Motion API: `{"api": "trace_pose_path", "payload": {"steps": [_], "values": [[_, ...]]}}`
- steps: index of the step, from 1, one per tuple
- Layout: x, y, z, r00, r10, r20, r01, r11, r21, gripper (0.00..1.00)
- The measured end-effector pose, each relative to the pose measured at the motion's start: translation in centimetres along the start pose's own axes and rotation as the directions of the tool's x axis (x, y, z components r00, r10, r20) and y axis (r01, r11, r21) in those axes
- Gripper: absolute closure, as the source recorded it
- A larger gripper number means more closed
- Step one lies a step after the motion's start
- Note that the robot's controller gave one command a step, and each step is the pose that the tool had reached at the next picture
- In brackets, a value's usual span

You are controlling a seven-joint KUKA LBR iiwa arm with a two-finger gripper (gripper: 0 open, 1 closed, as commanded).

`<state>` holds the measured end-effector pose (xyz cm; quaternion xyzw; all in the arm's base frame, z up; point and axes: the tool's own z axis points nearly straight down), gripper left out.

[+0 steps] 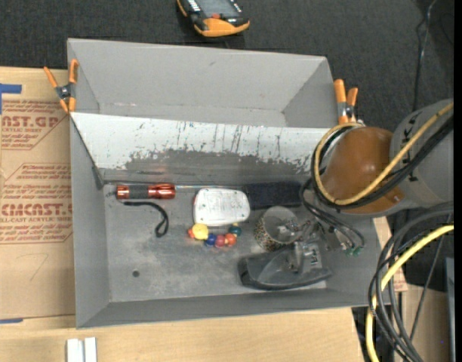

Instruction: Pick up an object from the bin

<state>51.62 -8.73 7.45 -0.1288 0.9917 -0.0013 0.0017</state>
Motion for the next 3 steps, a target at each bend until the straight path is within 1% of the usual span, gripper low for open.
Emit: {"api": "trace_pose_path", "payload": {"steps": [1,2,3], "values": [[0.4,0.1,-0.9,0.99,-0.142,0.016,0.142,0.99,0.003,1.0],[0.8,-1.1,-3.5,0.974,-0.228,0.018,0.228,0.974,0.002,1.0],[-0.5,-1.1,-0.8,0.964,-0.266,0.0,0.266,0.964,-0.002,1.0]]}}
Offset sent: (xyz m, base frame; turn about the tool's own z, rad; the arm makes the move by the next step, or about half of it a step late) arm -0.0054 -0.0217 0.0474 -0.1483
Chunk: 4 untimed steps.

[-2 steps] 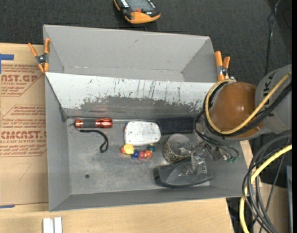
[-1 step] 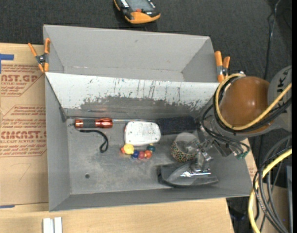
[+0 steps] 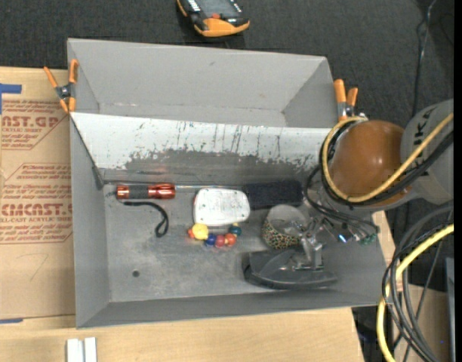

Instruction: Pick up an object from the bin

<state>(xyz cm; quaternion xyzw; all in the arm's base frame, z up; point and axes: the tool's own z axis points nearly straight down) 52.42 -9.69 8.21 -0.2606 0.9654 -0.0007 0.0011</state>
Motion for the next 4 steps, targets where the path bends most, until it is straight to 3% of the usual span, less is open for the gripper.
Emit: {"api": "trace_pose_path", "payload": {"steps": [1,2,3,4], "values": [[-0.1,1.5,-2.7,0.987,0.162,0.02,-0.162,0.987,0.001,1.0],[-0.2,0.9,-1.0,0.998,0.061,0.011,-0.061,0.998,0.001,1.0],[-0.1,1.0,-0.1,0.984,0.18,0.002,-0.18,0.984,0.006,1.0],[1.0,1.6,-9.5,0.995,0.096,0.008,-0.096,0.995,-0.004,1.0]]}}
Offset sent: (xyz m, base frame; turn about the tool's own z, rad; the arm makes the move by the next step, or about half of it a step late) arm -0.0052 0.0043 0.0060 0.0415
